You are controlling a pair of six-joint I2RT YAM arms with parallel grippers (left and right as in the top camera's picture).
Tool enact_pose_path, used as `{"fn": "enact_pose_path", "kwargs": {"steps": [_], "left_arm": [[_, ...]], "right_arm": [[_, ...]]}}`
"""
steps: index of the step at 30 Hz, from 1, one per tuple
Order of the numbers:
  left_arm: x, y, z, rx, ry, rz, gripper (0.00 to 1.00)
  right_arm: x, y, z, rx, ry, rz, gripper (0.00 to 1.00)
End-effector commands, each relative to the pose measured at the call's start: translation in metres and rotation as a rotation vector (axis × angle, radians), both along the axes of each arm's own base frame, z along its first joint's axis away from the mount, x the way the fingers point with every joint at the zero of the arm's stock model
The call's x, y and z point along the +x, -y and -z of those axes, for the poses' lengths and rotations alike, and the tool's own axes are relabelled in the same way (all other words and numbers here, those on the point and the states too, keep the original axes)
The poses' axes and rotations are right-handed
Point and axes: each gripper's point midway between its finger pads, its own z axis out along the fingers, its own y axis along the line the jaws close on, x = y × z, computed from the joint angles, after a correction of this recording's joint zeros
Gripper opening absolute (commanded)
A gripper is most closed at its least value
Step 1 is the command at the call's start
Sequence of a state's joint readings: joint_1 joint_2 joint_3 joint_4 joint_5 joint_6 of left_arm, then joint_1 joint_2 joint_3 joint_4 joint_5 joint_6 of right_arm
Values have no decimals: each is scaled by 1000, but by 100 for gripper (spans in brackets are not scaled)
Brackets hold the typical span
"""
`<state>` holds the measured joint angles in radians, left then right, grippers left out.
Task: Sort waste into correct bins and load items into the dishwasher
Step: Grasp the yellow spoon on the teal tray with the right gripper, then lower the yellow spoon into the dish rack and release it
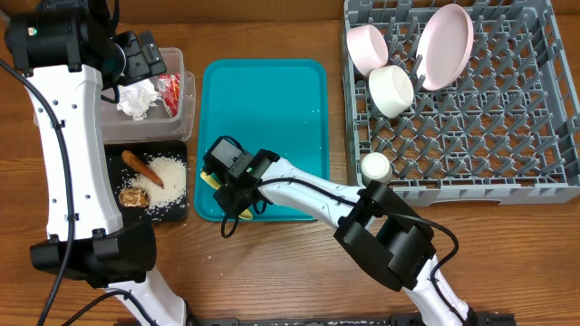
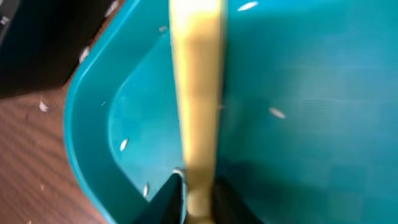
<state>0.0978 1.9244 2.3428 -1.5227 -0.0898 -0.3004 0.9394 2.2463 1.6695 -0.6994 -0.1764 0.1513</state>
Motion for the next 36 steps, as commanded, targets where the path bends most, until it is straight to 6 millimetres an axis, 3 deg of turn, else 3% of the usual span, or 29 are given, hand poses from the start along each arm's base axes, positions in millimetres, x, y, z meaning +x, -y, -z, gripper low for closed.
{"fn": "enact_pose_path", "kwargs": {"steps": [1, 4, 10, 21, 27, 29, 33, 36], "left_arm": [[-2, 4, -4, -6, 12, 2, 100], [-2, 4, -4, -6, 12, 2, 100], [-2, 4, -4, -6, 12, 2, 100], [-2, 4, -4, -6, 12, 2, 99], [-2, 4, -4, -6, 12, 2, 100], [-2, 4, -4, -6, 12, 2, 100], [-2, 4, -4, -6, 12, 2, 100], [-2, 4, -4, -6, 12, 2, 100]], "right_arm": [[-7, 6, 21, -37, -45, 5, 10], [-6, 6, 20, -36, -52, 26, 4], [4, 17, 11, -60, -68, 57, 4], [55, 58, -62, -16, -40, 188, 4], [65, 75, -69, -18, -57, 228, 4], [70, 82, -85, 0, -49, 245, 4], [93, 107, -152, 70, 21, 310, 4], [113, 151, -210, 103, 106, 419, 4]]}}
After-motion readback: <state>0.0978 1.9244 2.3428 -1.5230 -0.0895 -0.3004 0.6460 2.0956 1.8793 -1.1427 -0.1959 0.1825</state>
